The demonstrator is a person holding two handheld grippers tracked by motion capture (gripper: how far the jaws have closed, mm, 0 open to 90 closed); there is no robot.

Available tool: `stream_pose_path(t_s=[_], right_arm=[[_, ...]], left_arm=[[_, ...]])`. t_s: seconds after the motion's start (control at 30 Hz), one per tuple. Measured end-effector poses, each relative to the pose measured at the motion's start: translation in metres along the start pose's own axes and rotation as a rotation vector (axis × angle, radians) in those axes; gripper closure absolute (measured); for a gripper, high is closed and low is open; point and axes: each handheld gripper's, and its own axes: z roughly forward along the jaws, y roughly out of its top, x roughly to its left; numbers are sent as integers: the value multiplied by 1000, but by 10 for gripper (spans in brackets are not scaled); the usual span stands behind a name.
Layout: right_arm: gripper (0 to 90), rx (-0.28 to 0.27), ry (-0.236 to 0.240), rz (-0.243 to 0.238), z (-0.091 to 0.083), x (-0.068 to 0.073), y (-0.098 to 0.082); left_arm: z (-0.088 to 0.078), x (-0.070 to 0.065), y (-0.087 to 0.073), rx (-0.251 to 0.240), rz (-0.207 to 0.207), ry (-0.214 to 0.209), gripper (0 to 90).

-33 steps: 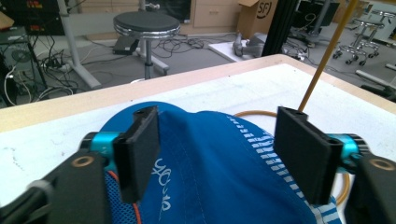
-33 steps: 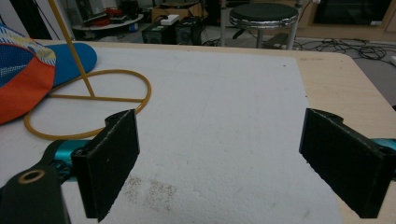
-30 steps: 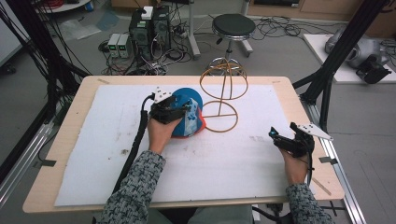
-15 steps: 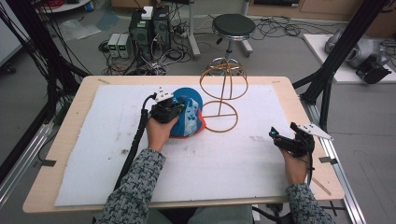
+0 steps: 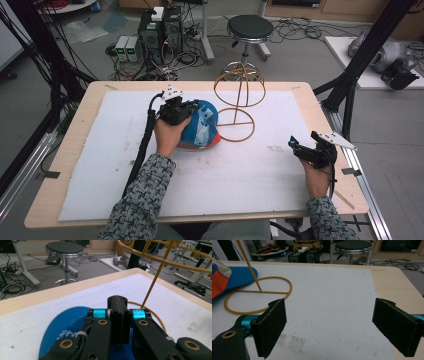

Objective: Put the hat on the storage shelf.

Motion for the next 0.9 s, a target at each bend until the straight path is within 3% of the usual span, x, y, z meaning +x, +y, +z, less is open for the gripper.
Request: stream_pose_path(t_s=[0.27,0.4,0.9], right_arm=[[113,0,-1,-4,0,-1,0],[113,-3,2,-6,0,0,0],[113,5,-3,-7,-2,-2,0]], left_arm=[[-10,4,17,-42,6,28,899],[-16,10,27,-71,-12,36,899],[-40,30,71,-167,-10,61,899]])
